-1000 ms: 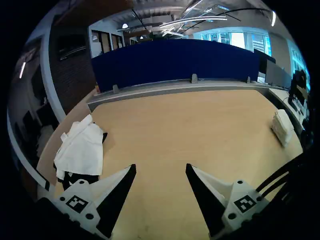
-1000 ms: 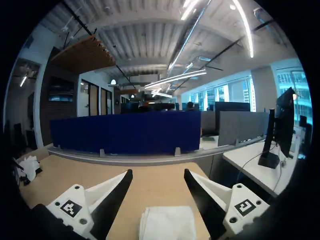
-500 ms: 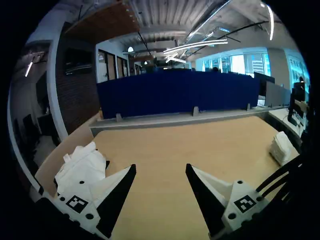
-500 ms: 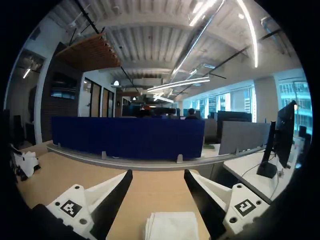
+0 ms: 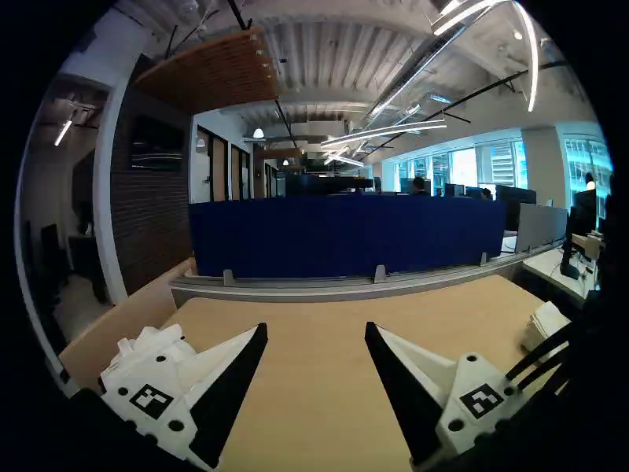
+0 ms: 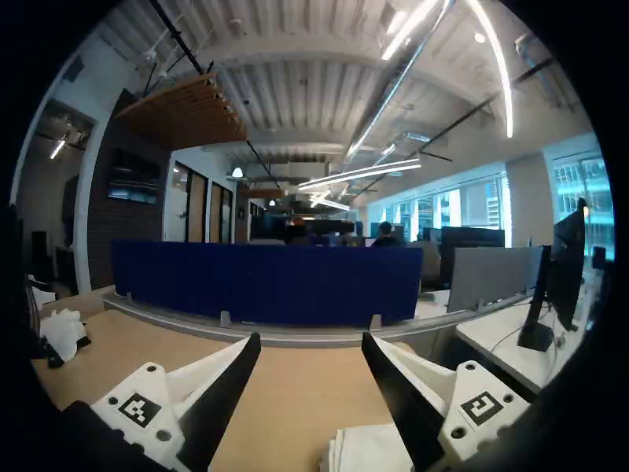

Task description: Fold towel

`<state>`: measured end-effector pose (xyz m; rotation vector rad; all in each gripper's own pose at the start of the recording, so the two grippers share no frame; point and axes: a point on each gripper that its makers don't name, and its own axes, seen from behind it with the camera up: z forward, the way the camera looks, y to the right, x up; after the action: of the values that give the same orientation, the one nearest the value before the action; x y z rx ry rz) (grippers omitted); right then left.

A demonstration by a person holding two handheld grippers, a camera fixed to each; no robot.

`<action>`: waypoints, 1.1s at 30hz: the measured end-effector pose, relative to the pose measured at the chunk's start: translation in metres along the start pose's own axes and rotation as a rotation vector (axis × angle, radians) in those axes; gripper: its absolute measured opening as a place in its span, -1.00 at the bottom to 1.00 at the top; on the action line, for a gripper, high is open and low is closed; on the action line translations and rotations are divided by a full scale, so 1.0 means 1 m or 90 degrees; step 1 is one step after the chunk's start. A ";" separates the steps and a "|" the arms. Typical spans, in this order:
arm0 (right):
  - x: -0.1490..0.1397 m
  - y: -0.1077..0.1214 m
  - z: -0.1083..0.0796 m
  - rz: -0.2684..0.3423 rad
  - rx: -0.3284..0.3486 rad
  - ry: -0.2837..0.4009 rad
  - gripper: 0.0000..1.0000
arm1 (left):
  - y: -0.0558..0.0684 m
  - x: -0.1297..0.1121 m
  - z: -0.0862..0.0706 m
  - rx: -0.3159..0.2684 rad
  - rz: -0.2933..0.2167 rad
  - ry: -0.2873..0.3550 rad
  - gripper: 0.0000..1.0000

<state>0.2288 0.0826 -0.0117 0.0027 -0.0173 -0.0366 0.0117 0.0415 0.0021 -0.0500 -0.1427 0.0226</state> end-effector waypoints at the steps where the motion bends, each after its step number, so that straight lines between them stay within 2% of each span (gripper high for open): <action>1: 0.001 -0.005 0.000 -0.001 0.002 0.001 0.99 | 0.000 0.002 0.001 -0.001 0.000 0.003 0.84; 9: 0.004 -0.051 0.004 -0.002 0.017 0.006 0.99 | 0.001 0.012 0.007 -0.013 0.001 0.021 0.83; 17: 0.006 -0.091 0.006 0.008 0.030 0.008 0.99 | -0.001 0.022 0.011 -0.018 -0.018 0.035 0.83; 26: 0.003 -0.108 0.004 0.011 0.031 -0.002 0.99 | -0.006 0.018 0.011 -0.021 -0.011 0.041 0.83; 33: 0.009 -0.118 0.002 0.033 0.035 -0.004 0.99 | -0.002 0.020 0.012 -0.026 -0.012 0.049 0.84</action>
<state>0.2332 -0.0352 -0.0100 0.0569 -0.0253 0.0159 0.0294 0.0401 0.0166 -0.0906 -0.0660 -0.0013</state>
